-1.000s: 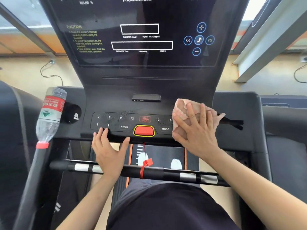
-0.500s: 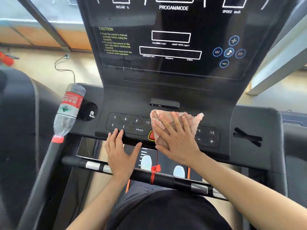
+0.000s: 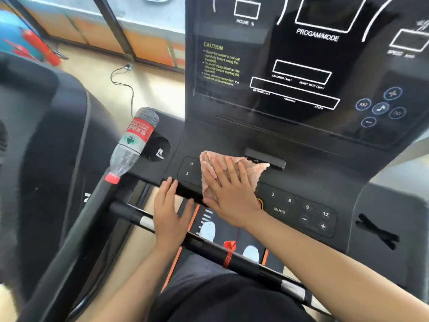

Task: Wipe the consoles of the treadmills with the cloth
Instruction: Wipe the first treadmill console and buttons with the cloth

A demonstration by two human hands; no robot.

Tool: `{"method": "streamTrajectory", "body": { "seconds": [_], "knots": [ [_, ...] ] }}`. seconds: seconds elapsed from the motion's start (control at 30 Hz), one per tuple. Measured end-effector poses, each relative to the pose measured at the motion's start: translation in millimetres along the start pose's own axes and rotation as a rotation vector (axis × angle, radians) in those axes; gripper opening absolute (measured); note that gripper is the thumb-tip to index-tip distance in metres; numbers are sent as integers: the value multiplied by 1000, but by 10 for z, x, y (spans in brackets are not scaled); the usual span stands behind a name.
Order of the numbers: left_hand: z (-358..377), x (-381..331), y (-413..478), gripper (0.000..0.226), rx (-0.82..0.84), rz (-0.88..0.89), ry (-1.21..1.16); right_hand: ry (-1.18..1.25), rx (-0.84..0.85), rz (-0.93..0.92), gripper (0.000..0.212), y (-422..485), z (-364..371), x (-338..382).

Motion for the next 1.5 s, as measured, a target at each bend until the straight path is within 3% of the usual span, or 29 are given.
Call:
{"method": "streamTrajectory", "body": {
  "seconds": [0.1,0.23,0.4,0.53,0.7,0.77,0.9,1.0,1.17,1.37,1.5],
  "knots": [
    [-49,210,38,69,2,-178,-40,11,0,-12,82,159,20,197],
    [-110,284,53,65,24,-178,-78,27,19,-33,79,368,49,508],
    [-226,343,48,58,-64,-252,-166,9,20,-114,66,519,43,819],
    [-324,461,72,55,-119,-149,-146,-33,3,-301,63,500,83,858],
    [-354,486,203,49,-59,141,-86,235,24,-282,93,357,-71,745],
    [-346,437,292,46,-33,299,-45,367,-42,-206,79,176,-176,620],
    [-254,330,518,42,155,666,62,455,-318,11,26,-336,-248,222],
    [-104,287,706,54,390,884,202,438,-394,211,19,-776,-234,-110],
    [139,253,913,77,567,923,373,311,-418,667,40,-1540,-157,-607],
    [288,233,864,74,539,763,468,196,-298,1230,83,-2047,36,-954],
    [397,59,722,68,483,724,428,302,-338,1345,83,-2237,166,-1103]
  ]
}}
Point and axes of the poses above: each hand's wrist, its own y-axis towards the middle knuckle, its own z-axis out of the palm, x = y × z, the point moved 4 cm from there along y, towards the middle knuckle, and after that the axes turned 15 degrees about z, right-handed, at the moved point
